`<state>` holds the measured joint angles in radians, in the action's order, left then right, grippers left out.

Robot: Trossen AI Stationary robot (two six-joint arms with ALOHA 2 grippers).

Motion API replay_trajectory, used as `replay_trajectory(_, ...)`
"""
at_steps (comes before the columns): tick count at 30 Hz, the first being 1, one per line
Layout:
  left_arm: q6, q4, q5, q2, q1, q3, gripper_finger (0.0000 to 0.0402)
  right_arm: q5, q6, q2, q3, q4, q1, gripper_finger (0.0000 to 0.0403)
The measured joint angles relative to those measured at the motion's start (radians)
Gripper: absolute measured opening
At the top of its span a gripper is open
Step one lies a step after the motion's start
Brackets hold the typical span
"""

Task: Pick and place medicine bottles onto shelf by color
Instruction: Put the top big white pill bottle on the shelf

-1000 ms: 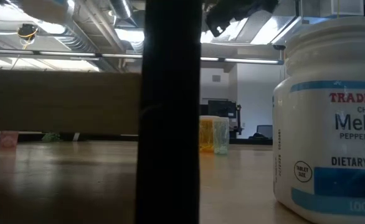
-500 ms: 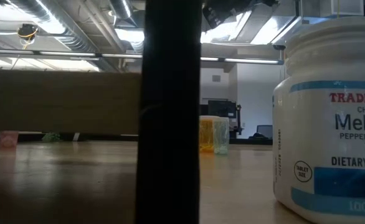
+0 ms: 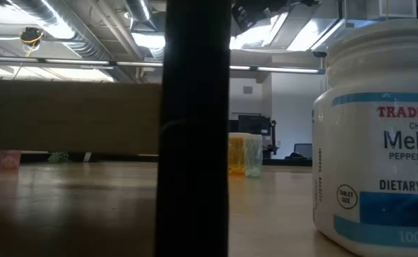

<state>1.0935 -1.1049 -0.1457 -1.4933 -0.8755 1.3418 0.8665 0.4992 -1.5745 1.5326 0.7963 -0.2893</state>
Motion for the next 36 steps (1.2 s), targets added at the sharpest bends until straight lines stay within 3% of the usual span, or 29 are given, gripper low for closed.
replay_trajectory(17,0.001,0.015,-0.039,-0.130,-0.080,0.000,0.0160,-0.018,0.000,0.000,0.000,0.000,0.000,0.0174)
replay_trajectory(26,-0.031,0.019,-0.082,-0.166,-0.089,0.000,0.0160,0.074,0.003,0.000,0.000,0.000,0.000,0.0174)
replay_trajectory(36,0.003,0.066,-0.099,-0.166,-0.113,-0.030,0.0160,-0.016,0.003,0.000,0.000,-0.003,0.000,0.0174)
